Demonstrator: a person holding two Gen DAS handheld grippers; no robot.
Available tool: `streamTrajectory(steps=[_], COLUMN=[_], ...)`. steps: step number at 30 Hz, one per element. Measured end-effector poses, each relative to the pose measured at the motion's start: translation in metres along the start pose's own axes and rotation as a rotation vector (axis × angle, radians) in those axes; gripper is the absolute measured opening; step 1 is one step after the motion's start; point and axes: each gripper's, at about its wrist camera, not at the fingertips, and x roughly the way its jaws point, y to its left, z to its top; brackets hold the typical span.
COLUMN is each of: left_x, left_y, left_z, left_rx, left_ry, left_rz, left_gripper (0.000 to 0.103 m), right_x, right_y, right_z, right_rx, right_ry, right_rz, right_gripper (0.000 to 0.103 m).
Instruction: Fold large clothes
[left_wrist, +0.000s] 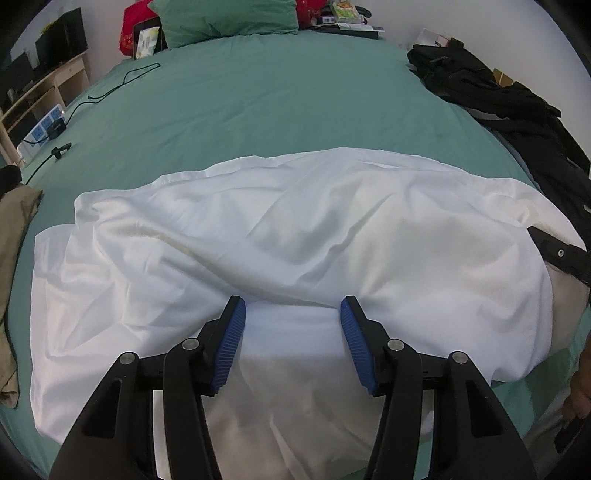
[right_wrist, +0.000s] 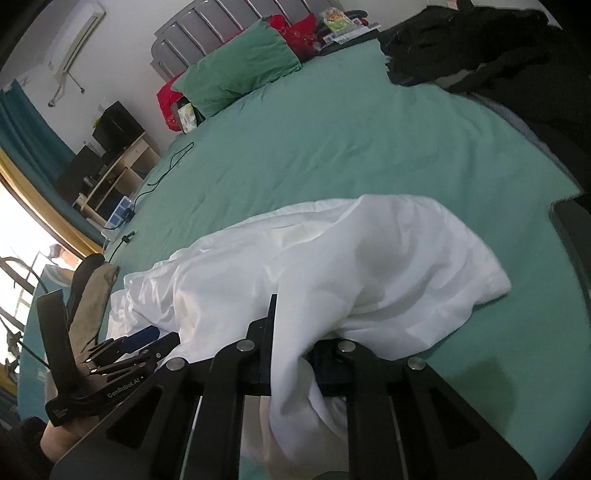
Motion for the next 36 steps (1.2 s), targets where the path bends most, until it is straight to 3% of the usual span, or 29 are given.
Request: streamTrajectory(steps=[6,13,19,26,36], left_x=[-0.017,-0.061,-0.083,-0.085,-0.074], left_y=[0.011,0.042,0.091,0.161,0.234], left_z=[0.007,0.014,0.009,-0.014,-0.038], left_rx=[0.032,0.059,0.023,-0.069,-0.23], left_ry=[-0.033,-0.152,-0.19,-0.175,-0.176], left_rz=[-0.064,0.016,0.064,0.119,0.035], left_gripper=[0.057,0.057,0.057,0.057,0.057], right_x=[-0.015,-0.026,-0.022,-0.013,0.035], right_y=[0.022,0.062,0.098,0.137,0.232], right_z=[0.008,0.014,0.017,0.015,-0.002], right_rx=[-0.064,-0.151,-0.229,-0.284,-0.415], right_ry=[-0.026,-0.063,-0.073,-0.051,0.023], right_rz=[-0.011,-0.03,-0.044,-0.033,0.003], right_gripper=[0.012,0.012,0.012,0.012,0.012])
